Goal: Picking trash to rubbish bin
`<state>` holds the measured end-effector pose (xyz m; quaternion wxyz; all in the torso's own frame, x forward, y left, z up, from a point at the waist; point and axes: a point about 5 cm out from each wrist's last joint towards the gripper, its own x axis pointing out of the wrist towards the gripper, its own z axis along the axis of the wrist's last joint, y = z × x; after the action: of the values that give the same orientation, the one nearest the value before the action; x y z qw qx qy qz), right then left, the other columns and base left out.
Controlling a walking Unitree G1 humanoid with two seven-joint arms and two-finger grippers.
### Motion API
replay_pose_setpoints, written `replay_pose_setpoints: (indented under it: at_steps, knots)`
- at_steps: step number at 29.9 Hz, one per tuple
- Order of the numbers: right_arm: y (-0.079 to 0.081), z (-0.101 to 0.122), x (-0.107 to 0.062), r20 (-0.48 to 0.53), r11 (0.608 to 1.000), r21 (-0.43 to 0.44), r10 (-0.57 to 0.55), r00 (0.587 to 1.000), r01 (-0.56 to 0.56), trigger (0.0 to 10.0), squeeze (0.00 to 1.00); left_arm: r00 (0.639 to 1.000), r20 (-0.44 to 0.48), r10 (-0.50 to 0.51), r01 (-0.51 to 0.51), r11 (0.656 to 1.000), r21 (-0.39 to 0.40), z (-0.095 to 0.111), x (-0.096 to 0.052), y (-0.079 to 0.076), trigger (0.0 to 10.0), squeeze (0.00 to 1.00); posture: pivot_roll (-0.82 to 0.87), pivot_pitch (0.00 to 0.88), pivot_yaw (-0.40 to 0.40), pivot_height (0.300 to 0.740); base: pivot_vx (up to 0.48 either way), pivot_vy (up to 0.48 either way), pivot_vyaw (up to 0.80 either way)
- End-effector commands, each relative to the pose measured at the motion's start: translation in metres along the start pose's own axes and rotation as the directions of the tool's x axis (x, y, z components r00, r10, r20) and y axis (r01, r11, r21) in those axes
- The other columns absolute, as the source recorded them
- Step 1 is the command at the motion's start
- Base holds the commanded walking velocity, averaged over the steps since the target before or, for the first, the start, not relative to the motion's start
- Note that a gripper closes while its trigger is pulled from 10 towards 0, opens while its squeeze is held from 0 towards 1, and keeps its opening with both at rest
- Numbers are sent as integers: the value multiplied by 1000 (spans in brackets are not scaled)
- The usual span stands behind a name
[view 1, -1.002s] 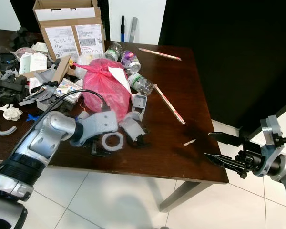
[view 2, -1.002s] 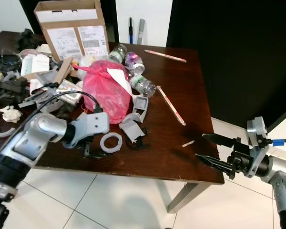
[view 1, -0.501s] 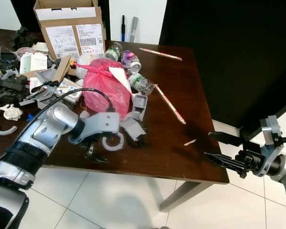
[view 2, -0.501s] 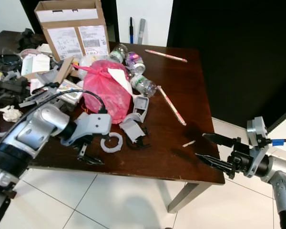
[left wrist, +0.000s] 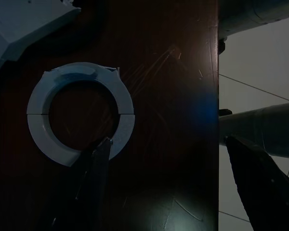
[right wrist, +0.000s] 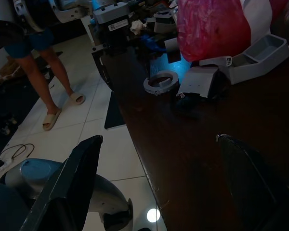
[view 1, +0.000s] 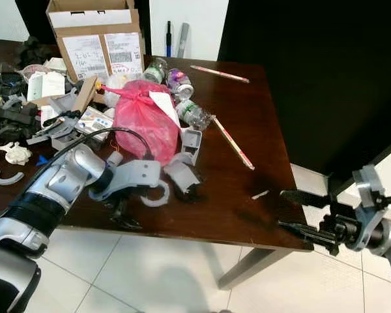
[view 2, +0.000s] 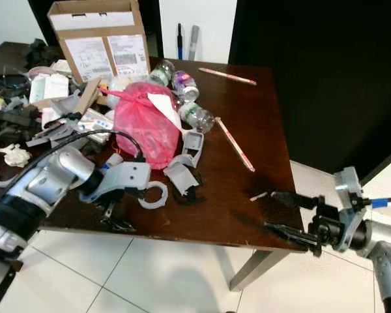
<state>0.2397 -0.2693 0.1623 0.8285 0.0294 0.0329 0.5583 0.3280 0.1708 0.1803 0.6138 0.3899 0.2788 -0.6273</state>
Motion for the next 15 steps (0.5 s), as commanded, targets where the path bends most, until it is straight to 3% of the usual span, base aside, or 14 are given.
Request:
replay_pose_setpoints:
  at_steps: [1,15]
  knots:
    - [5,0,0,-6,1000,6,27,1000,-27,10000,0,999,-22,-49,49,999,13,0,7,-3,10000,0,-19,152,-29,740,0,0,0]
    - [13,-6,15,1,994,30,102,995,-102,10000,0,997,-58,-59,63,997,52,-2,14,-2,10000,0,-22,153,-23,740,0,0,0]
